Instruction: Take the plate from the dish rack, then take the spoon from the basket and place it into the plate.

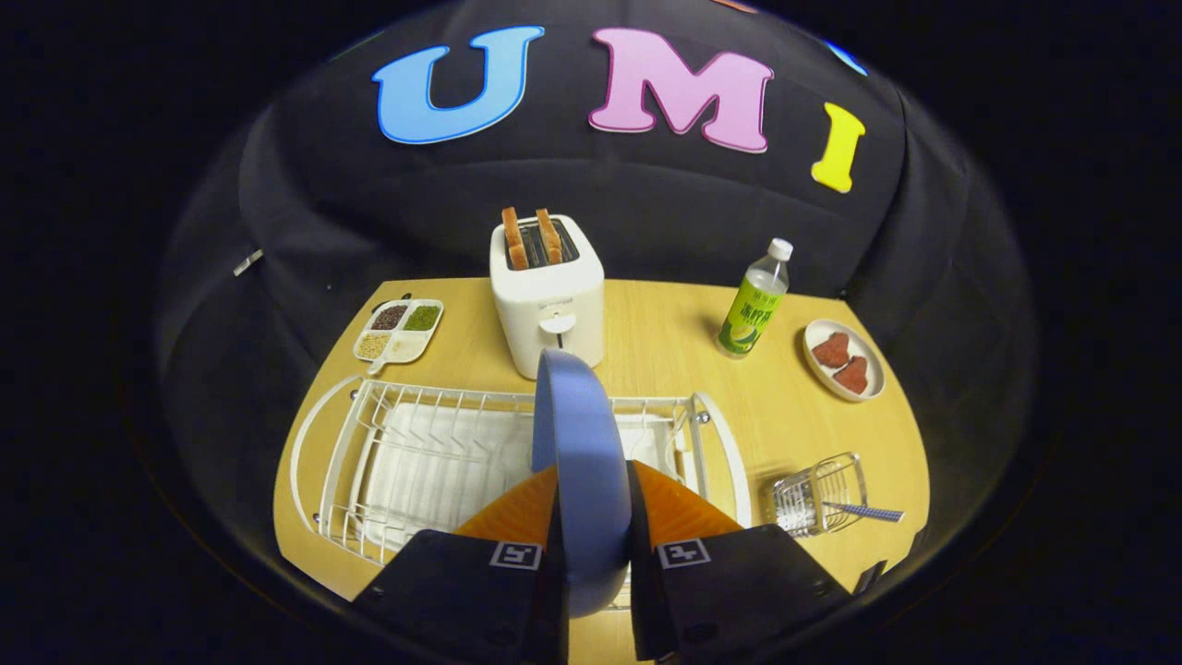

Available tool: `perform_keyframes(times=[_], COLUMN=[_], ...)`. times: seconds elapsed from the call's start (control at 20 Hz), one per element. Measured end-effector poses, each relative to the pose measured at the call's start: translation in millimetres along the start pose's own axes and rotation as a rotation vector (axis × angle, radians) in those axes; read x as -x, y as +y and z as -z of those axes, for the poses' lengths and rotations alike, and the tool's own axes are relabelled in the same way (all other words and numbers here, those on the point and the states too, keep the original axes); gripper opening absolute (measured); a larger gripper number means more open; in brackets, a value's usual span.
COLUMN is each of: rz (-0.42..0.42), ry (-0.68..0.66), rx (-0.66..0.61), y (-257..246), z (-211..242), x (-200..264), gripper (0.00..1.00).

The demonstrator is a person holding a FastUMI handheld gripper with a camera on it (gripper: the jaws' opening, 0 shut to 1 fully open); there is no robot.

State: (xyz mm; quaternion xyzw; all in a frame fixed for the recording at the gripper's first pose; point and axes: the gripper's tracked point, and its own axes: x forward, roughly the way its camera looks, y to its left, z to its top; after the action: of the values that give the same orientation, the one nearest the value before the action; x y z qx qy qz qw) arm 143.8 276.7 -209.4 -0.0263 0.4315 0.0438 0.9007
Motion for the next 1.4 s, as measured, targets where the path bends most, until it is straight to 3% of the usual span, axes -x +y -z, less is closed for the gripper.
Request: perform_keyframes(times=[0.3, 0.4, 0.65, 0.95, 1.25, 1.4], rz=[0.091, 0.069, -0.029, -0.196, -0.348, -0.379], ry=[-0.038, -0.013, -0.019, -0.022, 0.031, 0.051], rx=[0.005, -0.022, -0.115, -0.185, -0.248, -0.250], y=[-31.7, -33.7, -45.6, -68.5, -111.3, -140.6], z=[-10.1, -4.6, -9.8, 1.3, 54.4, 94.4], x=[-1.7, 1.7, 10.3, 53.7, 109.8, 134.2], gripper=[0.27, 0.25, 0.25, 0.25, 0.24, 0.25])
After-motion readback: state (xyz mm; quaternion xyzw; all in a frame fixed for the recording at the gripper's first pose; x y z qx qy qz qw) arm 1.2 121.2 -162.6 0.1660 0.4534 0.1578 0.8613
